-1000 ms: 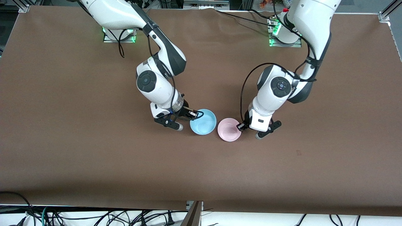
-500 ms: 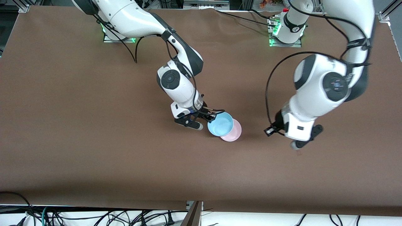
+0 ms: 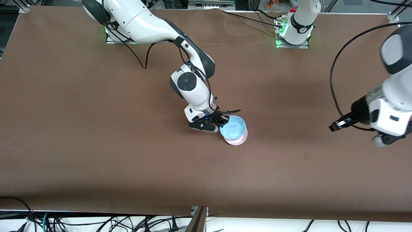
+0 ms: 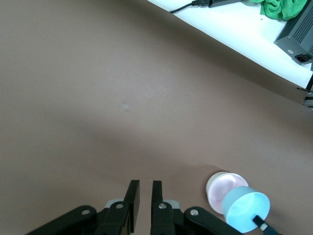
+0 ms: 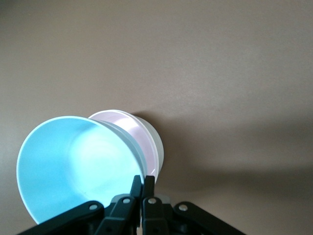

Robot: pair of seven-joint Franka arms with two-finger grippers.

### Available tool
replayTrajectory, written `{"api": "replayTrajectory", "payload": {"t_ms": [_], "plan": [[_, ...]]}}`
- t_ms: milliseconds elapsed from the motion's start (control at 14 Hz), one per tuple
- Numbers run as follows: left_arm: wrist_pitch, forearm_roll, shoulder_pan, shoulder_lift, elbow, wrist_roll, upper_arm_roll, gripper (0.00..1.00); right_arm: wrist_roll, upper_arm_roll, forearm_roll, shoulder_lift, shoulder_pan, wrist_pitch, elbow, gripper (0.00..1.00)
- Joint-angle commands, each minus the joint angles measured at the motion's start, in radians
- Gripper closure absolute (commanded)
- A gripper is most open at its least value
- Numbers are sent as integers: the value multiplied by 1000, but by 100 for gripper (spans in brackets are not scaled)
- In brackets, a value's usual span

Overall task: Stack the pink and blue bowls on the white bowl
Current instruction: 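Open the right gripper and release the blue bowl on the stack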

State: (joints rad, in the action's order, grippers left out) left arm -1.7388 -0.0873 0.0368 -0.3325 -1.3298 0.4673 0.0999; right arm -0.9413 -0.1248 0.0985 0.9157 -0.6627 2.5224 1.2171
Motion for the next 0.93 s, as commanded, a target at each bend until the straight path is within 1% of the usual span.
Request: {"api": "replayTrajectory", "payload": {"t_ms": [0,214,286,429,643,857], "plan": [[62,20,50,35,-12,-151,11,83,-13,11,-19,41,-21,6,-63,100],[87,24,95,67,-38,-257,11,80,-10,11,-19,55,-29,29,-65,100],[94,53,98,78,-48,-274,11,80,-10,11,-19,57,-32,35,-65,100],[93,98,98,96,-77,-289,14,77,-8,11,-19,61,-32,36,-65,100],[91,104,98,104,-95,-289,17,77,3,11,-20,63,-32,36,-65,100],[85,144,97,113,-115,-321,26,75,6,17,-20,69,-32,38,-65,100]]}}
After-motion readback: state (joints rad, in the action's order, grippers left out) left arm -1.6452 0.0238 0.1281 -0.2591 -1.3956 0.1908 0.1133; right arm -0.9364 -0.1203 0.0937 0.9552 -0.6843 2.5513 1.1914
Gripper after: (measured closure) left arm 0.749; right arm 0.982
